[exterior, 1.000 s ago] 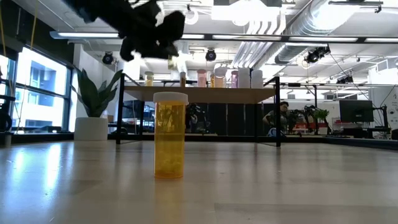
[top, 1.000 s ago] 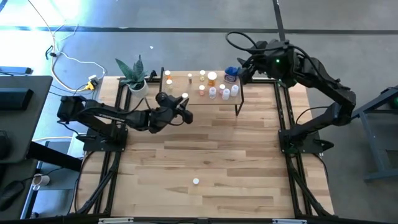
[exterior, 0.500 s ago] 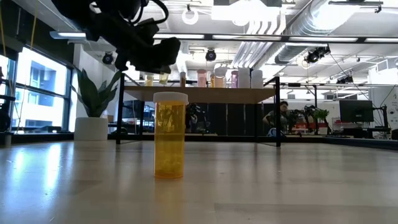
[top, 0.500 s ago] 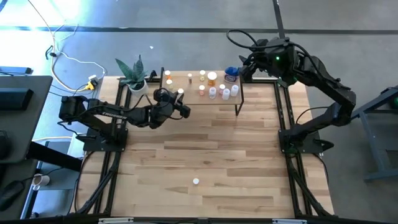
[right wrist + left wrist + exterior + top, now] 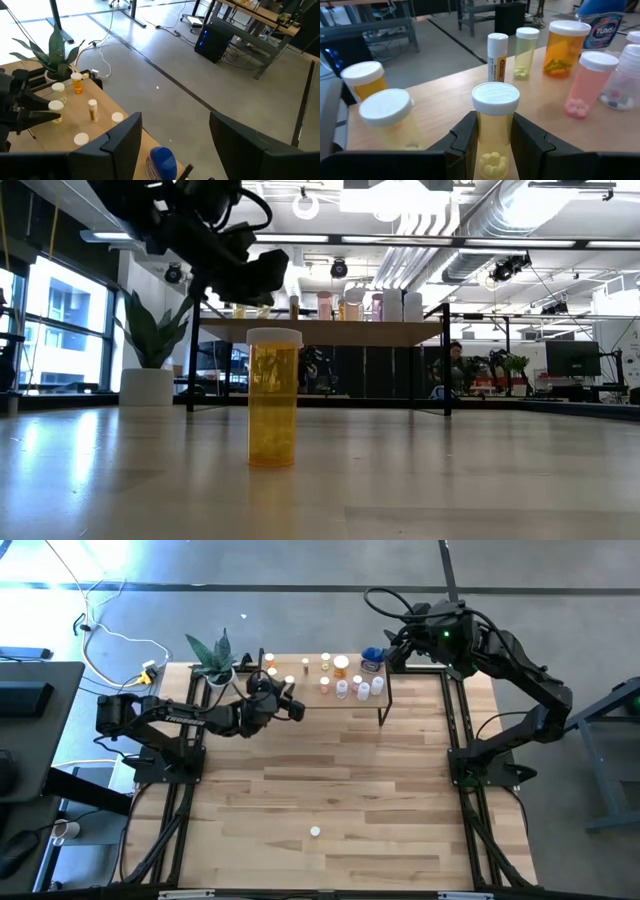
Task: Pick and place medicine bottles onto shelf by color
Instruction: Put the yellow pill bottle on the shelf
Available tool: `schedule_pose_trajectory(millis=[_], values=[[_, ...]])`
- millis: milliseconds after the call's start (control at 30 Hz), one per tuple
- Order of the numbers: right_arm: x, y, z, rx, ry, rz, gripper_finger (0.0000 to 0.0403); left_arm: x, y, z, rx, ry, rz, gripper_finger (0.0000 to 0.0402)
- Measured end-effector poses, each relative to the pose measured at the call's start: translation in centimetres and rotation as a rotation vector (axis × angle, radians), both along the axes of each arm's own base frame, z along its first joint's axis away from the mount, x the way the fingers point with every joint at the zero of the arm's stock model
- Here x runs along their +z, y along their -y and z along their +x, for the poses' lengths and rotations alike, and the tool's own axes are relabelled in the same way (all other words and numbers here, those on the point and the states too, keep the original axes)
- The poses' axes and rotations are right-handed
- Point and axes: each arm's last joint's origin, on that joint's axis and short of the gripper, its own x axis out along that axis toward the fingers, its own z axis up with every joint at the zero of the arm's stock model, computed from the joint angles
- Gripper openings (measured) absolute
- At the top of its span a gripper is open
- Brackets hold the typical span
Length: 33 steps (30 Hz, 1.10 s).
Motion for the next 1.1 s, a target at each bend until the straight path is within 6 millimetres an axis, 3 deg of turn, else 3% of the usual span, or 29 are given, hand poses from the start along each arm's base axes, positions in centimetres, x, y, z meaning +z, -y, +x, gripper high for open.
schedule_pose_trajectory(millis=[867, 1100], values=[[0.0, 0.03, 0.01, 0.005, -0.035, -0.031, 0.0224, -0.34, 0.12, -0.06, -0.027, -0.027, -0.035, 0.0088], [0.0, 0.04, 0.0, 0.003, -0.035, -0.031, 0.0224, -0.49, 0.14, -0.08, -0.039, -0.059, -0.031, 0.0124]])
